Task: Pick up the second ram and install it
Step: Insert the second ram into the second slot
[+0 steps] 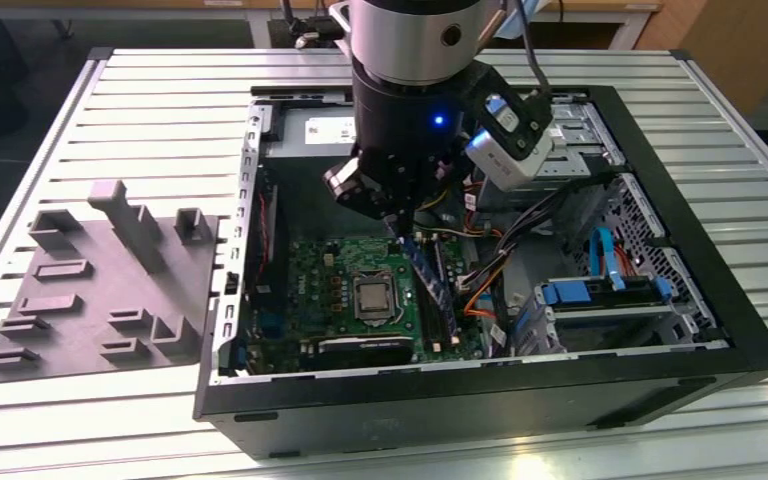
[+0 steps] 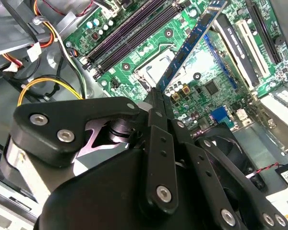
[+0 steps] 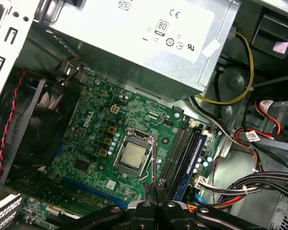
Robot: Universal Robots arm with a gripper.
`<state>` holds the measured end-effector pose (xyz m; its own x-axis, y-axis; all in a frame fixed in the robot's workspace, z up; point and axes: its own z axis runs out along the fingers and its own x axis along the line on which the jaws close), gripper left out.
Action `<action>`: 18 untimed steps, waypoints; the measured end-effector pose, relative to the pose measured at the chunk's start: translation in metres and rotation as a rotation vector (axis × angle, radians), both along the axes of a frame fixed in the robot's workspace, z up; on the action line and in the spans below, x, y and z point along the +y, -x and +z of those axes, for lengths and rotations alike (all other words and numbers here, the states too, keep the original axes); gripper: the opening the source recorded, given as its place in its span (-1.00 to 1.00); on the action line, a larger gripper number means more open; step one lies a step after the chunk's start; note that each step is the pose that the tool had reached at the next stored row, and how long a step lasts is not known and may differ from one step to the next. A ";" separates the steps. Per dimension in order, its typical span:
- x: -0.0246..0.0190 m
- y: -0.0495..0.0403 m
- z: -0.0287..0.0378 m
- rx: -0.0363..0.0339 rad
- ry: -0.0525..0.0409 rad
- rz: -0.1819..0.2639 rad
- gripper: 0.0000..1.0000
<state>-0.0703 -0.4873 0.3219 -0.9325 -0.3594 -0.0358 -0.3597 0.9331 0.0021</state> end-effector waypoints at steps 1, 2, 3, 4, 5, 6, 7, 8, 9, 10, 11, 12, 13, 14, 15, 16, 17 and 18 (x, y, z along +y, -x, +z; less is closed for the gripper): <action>0.0000 0.0000 0.0000 0.0000 0.0000 -0.004 -0.77; 0.0000 0.0000 0.0000 0.0000 0.0000 -0.009 -0.77; 0.0000 0.0000 0.0000 0.0000 0.0000 -0.013 -0.77; 0.0000 0.0000 0.0000 0.0000 0.0000 -0.017 -0.77; 0.0000 0.0000 0.0000 0.0000 0.0000 -0.021 -0.77; 0.0000 0.0000 0.0000 0.0000 0.0001 -0.025 -0.77; 0.0000 0.0000 0.0000 0.0000 0.0000 -0.029 -0.77; 0.0000 0.0000 0.0000 0.0000 0.0000 -0.034 -0.77; 0.0000 0.0000 0.0000 0.0000 0.0000 -0.038 -0.77; 0.0000 0.0000 0.0000 0.0000 0.0000 -0.042 -0.77; 0.0000 0.0000 0.0000 0.0000 0.0001 -0.045 -0.77; 0.0000 0.0000 0.0000 0.0000 0.0000 -0.046 -0.77; 0.0000 0.0000 0.0000 0.0000 0.0000 -0.046 -0.77; 0.0000 0.0000 0.0000 0.0000 0.0000 -0.046 -0.77; 0.0000 0.0000 0.0000 0.0000 0.0000 -0.046 -0.77; 0.0000 0.0000 0.0000 0.0000 0.0000 -0.047 -0.77; 0.0000 0.0000 -0.0001 0.0000 0.0000 -0.052 -0.77; 0.0000 0.0000 -0.0001 0.0000 0.0000 -0.059 -0.77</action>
<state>-0.0703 -0.4872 0.3218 -0.9522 -0.3034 -0.0358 -0.3036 0.9528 0.0021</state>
